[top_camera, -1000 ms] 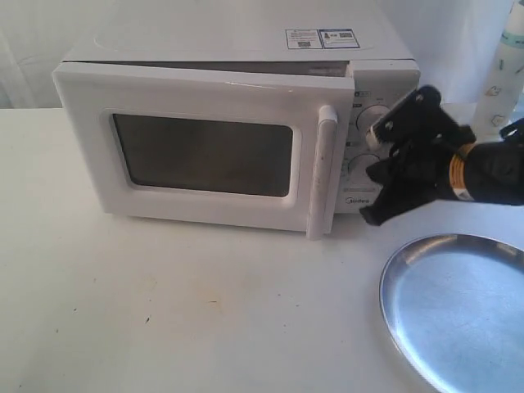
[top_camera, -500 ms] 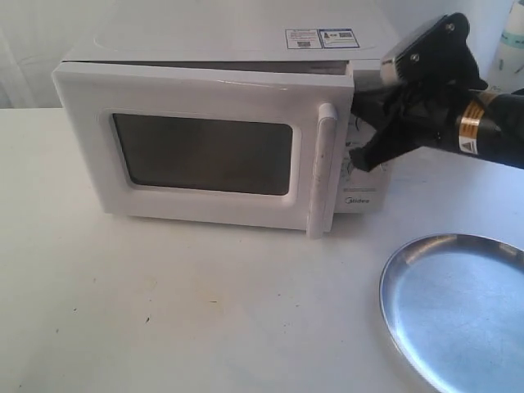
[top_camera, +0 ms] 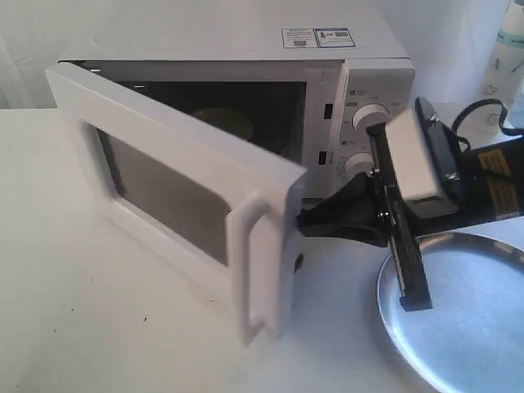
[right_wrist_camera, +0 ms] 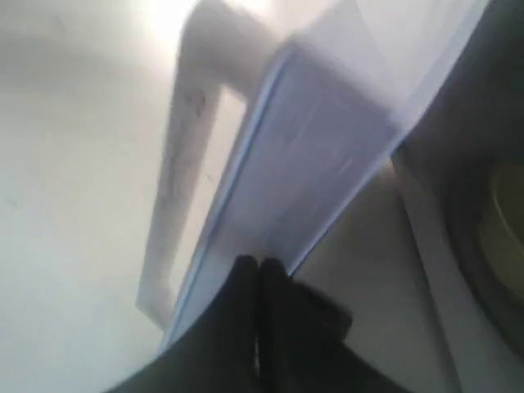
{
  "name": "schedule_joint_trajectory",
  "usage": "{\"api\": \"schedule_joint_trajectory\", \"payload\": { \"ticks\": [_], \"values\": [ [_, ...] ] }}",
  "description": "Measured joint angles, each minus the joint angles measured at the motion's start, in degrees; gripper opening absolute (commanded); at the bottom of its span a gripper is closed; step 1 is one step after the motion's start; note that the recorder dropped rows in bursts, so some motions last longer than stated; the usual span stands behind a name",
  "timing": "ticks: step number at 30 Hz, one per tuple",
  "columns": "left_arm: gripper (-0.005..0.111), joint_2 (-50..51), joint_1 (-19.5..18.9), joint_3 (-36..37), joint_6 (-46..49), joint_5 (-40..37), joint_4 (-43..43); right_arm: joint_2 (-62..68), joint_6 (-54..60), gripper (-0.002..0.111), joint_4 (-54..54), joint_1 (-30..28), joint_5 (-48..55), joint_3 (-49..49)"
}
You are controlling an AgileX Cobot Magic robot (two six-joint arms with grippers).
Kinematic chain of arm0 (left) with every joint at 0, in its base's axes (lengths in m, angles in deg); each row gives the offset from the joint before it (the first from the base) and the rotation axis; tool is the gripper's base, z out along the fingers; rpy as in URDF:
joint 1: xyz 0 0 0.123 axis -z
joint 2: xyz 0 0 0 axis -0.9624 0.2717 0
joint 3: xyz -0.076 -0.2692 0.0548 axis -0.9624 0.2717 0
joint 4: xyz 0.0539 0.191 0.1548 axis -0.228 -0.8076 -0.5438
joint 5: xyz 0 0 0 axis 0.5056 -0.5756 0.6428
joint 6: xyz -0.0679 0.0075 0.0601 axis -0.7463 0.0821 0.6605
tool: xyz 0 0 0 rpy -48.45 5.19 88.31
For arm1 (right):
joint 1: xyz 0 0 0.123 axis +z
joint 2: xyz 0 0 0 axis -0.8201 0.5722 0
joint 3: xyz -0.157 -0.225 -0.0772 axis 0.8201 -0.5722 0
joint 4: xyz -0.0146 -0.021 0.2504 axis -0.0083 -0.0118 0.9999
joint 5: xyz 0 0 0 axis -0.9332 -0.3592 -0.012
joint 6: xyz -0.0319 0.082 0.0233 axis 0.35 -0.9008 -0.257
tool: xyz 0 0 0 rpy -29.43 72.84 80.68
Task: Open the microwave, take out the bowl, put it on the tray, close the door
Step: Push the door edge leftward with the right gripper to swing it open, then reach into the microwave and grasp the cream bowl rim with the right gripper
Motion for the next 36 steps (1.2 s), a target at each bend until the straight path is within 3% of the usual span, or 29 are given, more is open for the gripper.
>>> {"api": "schedule_joint_trajectory", "payload": {
  "ticks": [3,14,23,28,31,36],
  "values": [
    [0.000,0.0,0.0,0.0,0.0,0.0,0.0,-2.9,-1.6,0.000,0.7,1.9,-5.8,1.4],
    [0.000,0.0,0.0,0.0,0.0,0.0,0.0,-2.9,-2.3,0.000,3.1,2.1,-4.7,2.1],
    [0.000,0.0,0.0,0.0,0.0,0.0,-0.2,6.0,-0.9,0.000,19.8,2.5,2.6,2.2],
    [0.000,0.0,0.0,0.0,0.0,0.0,-0.2,13.2,9.8,0.008,30.3,2.8,6.2,2.2],
    [0.000,0.0,0.0,0.0,0.0,0.0,-0.2,17.4,20.7,0.025,36.5,4.2,6.8,2.4],
    [0.000,0.0,0.0,0.0,0.0,0.0,-0.2,26.3,47.0,0.043,45.9,14.7,11.7,9.8]
  ]
}}
